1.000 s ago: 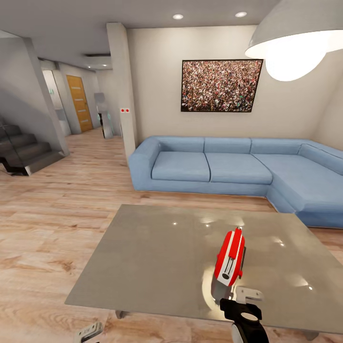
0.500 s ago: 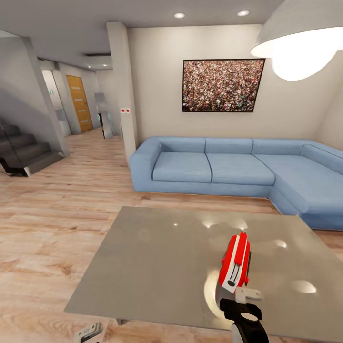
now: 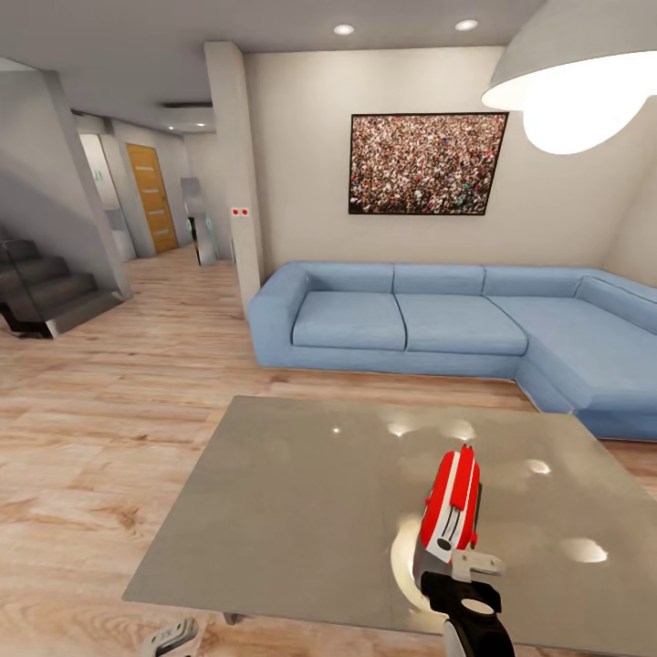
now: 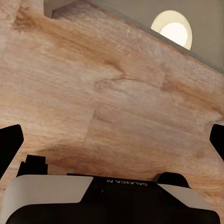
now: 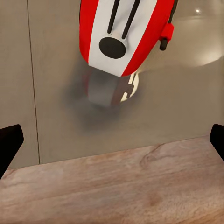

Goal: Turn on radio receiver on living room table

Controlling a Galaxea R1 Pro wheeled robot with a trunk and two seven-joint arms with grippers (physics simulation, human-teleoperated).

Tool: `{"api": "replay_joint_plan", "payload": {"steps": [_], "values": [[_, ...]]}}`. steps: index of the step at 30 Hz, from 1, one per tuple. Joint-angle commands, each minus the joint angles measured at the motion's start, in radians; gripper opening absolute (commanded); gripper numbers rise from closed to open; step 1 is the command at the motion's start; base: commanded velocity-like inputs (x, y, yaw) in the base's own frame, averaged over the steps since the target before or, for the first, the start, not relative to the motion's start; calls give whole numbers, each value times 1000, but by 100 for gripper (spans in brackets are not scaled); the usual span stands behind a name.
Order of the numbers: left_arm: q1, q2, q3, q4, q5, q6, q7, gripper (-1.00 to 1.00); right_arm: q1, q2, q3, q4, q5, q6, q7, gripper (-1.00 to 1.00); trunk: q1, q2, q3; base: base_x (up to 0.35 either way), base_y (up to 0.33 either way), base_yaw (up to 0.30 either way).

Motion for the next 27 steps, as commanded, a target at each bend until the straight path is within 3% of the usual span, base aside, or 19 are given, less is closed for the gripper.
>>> {"api": "replay_joint_plan", "payload": {"steps": [1, 12, 27], "values": [[0, 0, 0, 0, 0, 0, 0, 100, 0, 0, 0, 0, 0, 0, 0, 100, 0, 0, 0, 0, 0, 0], [0, 0, 0, 1, 0, -1, 0, 100, 0, 0, 0, 0, -1, 0, 0, 100, 0, 0, 0, 3, 0, 0], [0, 1, 0, 1, -1, -2, 3, 100, 0, 0, 2, 0, -2, 0, 0, 100, 0, 0, 0, 101, 0, 0]]}}
